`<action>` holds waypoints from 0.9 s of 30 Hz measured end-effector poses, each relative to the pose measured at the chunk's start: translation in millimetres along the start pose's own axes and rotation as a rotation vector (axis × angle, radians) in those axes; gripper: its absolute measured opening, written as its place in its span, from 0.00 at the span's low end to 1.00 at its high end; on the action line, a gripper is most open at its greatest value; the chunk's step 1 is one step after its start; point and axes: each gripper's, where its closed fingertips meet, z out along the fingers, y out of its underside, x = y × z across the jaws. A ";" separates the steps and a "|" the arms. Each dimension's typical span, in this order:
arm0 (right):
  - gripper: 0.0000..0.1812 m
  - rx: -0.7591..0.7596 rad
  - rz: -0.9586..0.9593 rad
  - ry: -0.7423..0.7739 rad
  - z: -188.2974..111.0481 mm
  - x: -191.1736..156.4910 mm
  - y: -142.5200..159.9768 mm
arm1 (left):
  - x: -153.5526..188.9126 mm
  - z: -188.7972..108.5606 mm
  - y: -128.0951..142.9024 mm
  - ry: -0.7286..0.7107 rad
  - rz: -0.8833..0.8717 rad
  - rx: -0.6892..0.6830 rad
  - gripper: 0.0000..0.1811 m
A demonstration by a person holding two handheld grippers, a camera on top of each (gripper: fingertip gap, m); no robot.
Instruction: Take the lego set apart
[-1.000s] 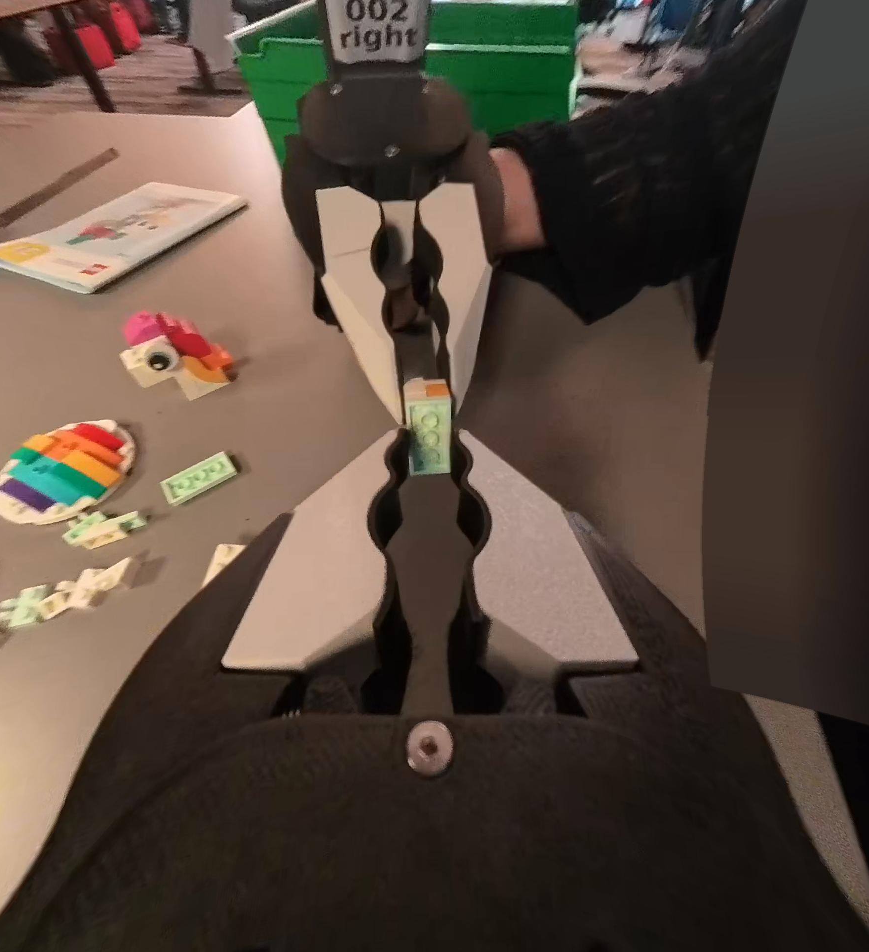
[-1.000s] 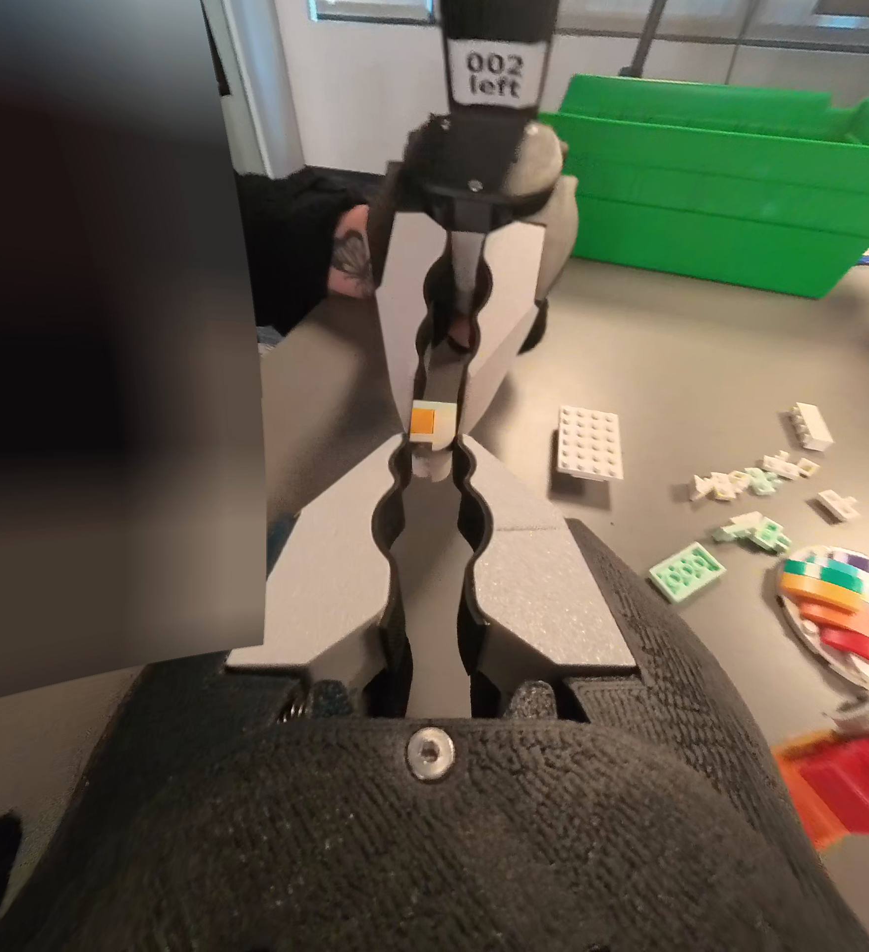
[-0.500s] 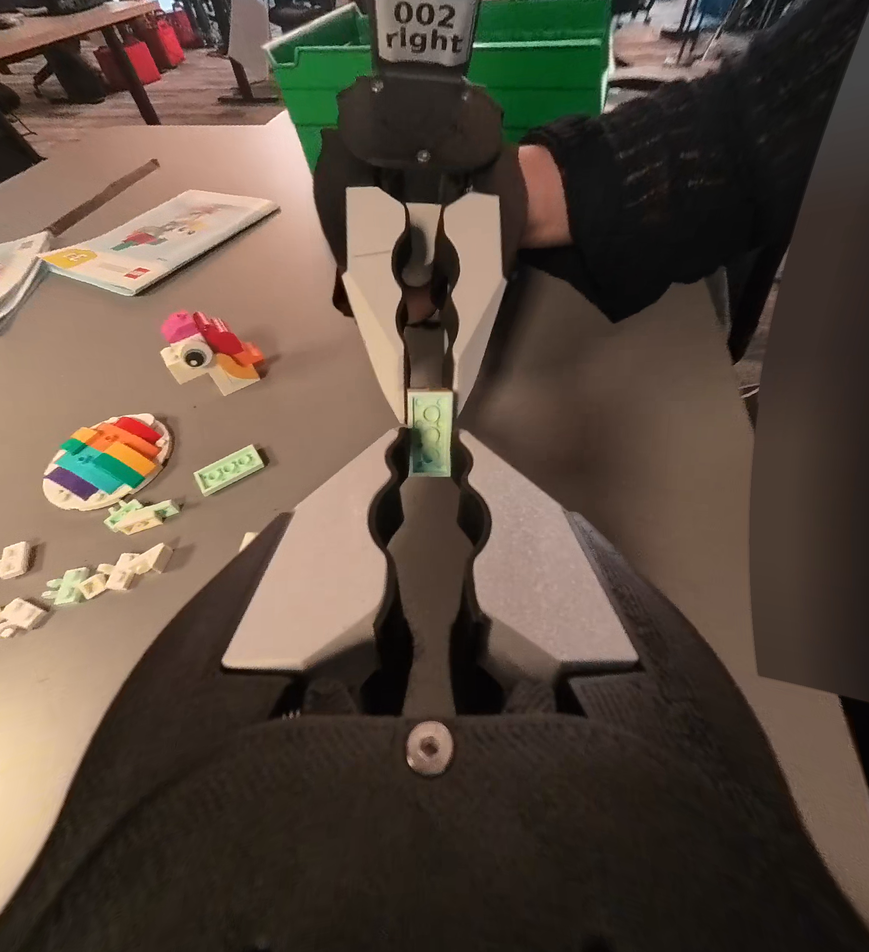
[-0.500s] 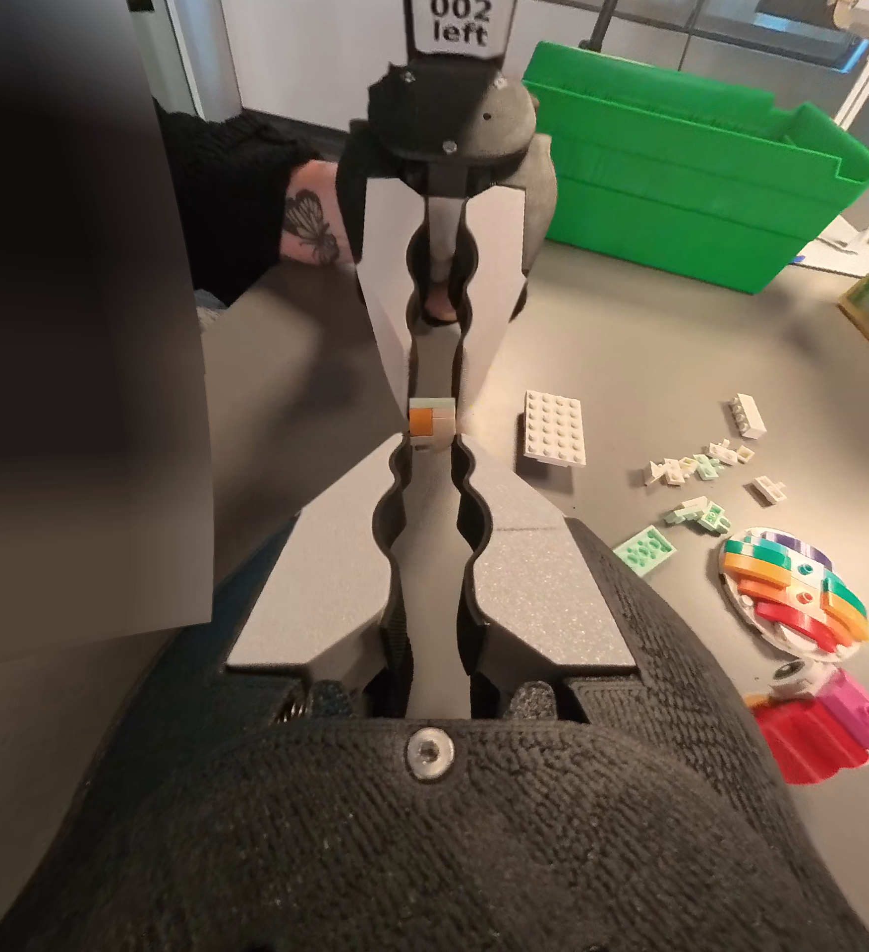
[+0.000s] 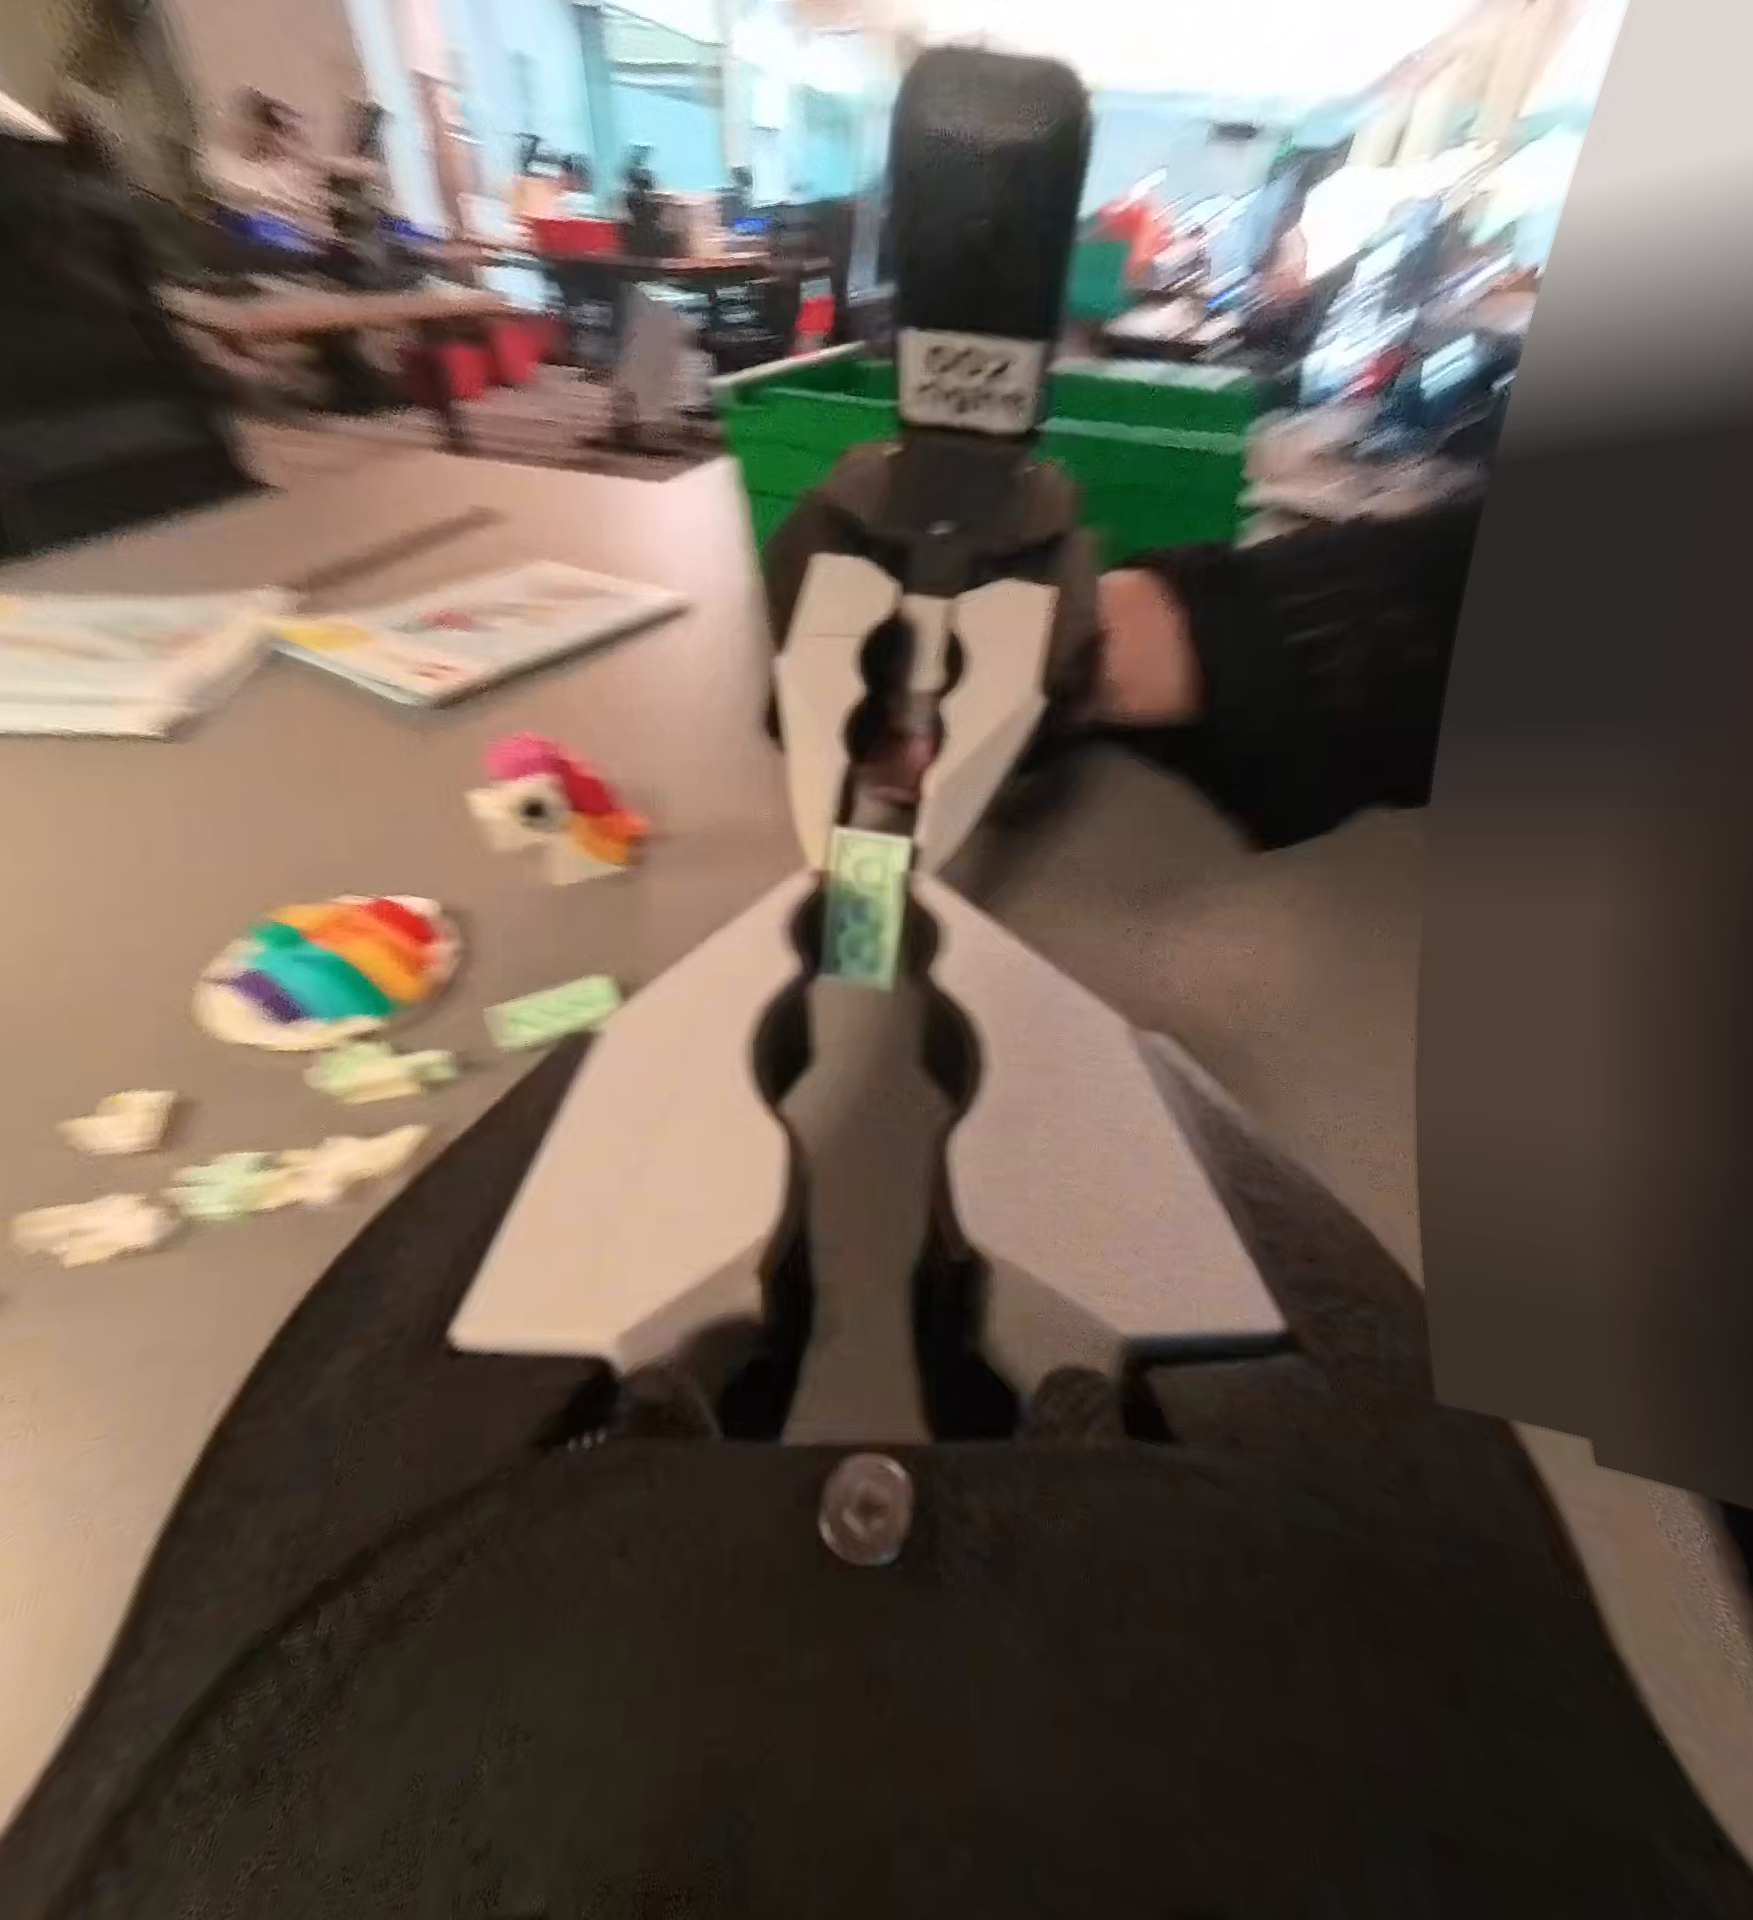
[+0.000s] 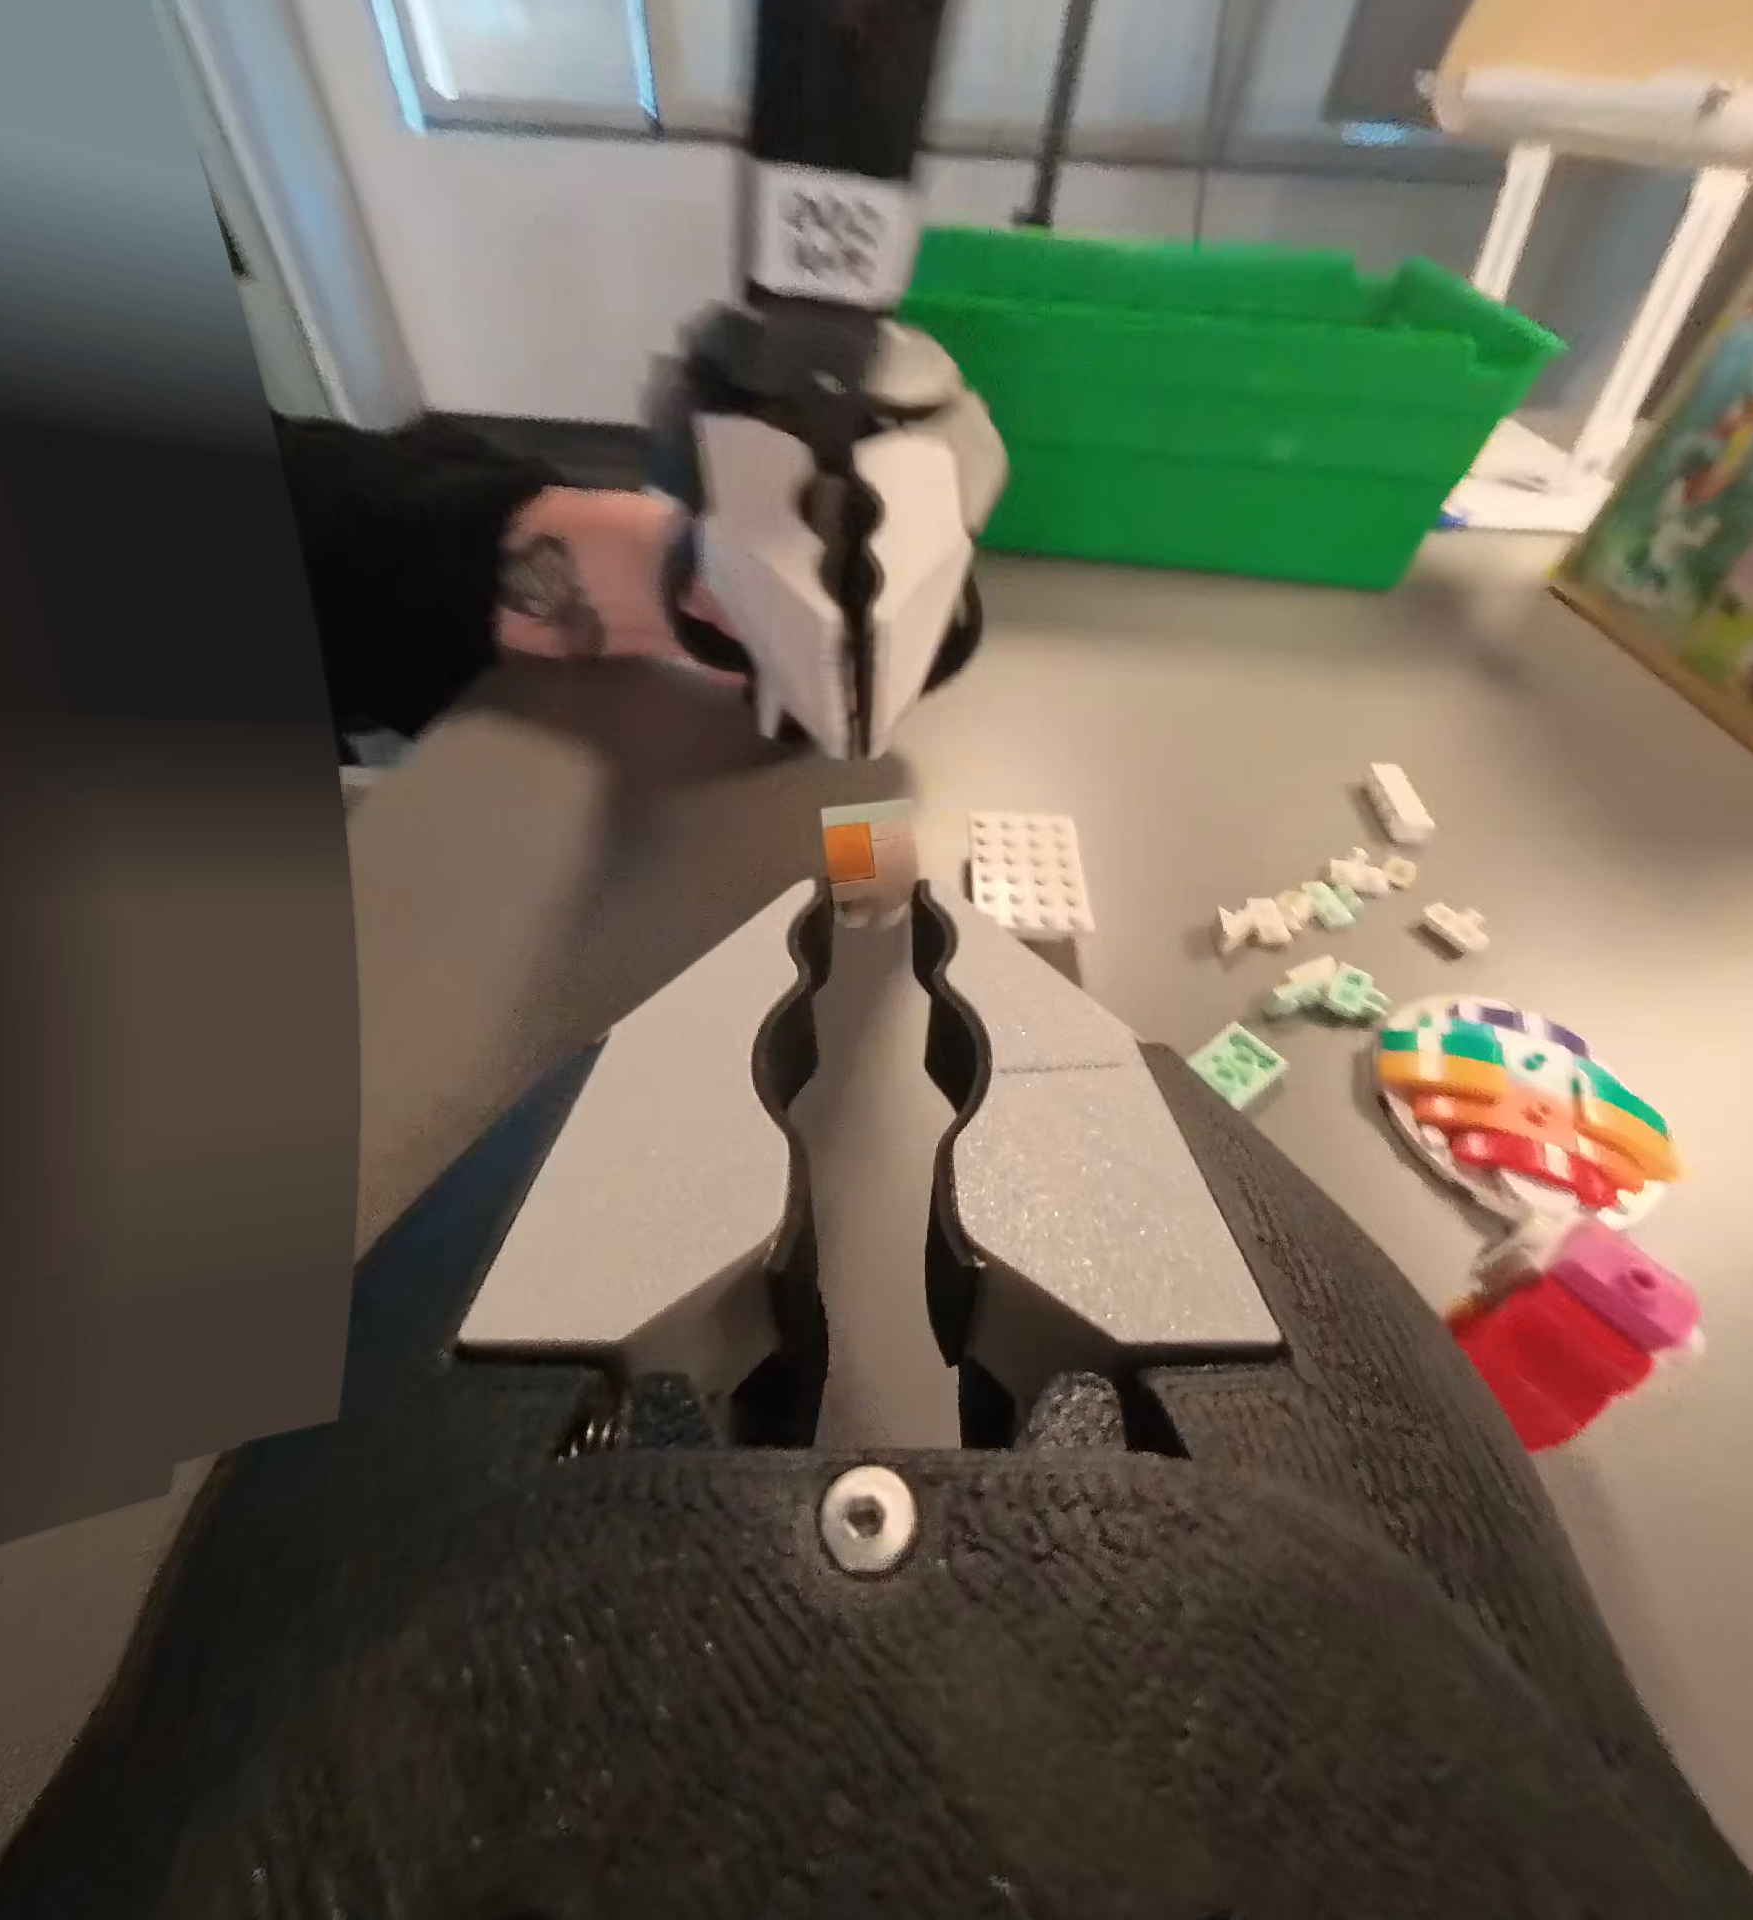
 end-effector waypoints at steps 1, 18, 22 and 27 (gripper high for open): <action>0.07 -0.010 -0.003 0.032 1.6 3.6 0.4 | -8.1 1.8 1.5 -0.114 0.094 -0.030 0.14; 0.08 -0.046 0.122 0.234 7.9 30.0 5.9 | -37.4 12.5 19.8 -0.562 0.489 -0.309 0.03; 0.08 0.020 0.177 0.267 6.9 34.6 -1.8 | -41.4 11.2 12.9 -0.584 0.425 -0.280 0.02; 0.17 0.052 0.178 0.339 12.9 35.8 -8.5 | -41.8 6.9 3.9 -0.568 0.346 -0.194 0.02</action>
